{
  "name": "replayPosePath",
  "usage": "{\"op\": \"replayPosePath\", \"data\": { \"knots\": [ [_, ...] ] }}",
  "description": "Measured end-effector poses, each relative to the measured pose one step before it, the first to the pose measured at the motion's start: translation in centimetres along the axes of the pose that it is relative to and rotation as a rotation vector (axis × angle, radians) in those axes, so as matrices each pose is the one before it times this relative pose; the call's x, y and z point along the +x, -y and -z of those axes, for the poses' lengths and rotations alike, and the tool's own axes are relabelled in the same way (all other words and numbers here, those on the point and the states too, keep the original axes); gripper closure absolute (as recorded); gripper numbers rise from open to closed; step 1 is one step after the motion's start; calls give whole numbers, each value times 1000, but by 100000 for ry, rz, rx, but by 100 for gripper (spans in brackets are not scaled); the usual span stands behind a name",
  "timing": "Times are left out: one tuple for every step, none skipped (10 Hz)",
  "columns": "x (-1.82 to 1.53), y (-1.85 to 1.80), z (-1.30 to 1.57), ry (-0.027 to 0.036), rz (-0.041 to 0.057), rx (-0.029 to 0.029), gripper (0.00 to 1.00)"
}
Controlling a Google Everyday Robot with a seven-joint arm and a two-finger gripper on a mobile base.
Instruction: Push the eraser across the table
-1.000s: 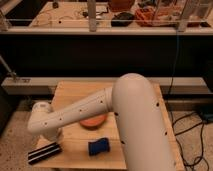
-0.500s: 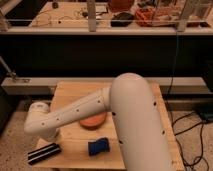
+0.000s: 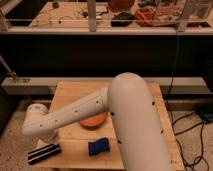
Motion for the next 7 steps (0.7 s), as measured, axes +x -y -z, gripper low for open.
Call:
{"op": "replayPosePath", "data": {
  "knots": [
    [-56, -74, 5, -98, -72, -139, 96],
    [-21, 5, 63, -136, -21, 77, 96],
    [-88, -29, 8, 78, -19, -15, 96],
    [-49, -27, 39, -228, -66, 42, 96],
    [-29, -9, -3, -93, -111, 85, 96],
    [-33, -59, -43, -155, -27, -31, 96],
    [-96, -63, -4, -133, 0, 6, 96]
  ]
}}
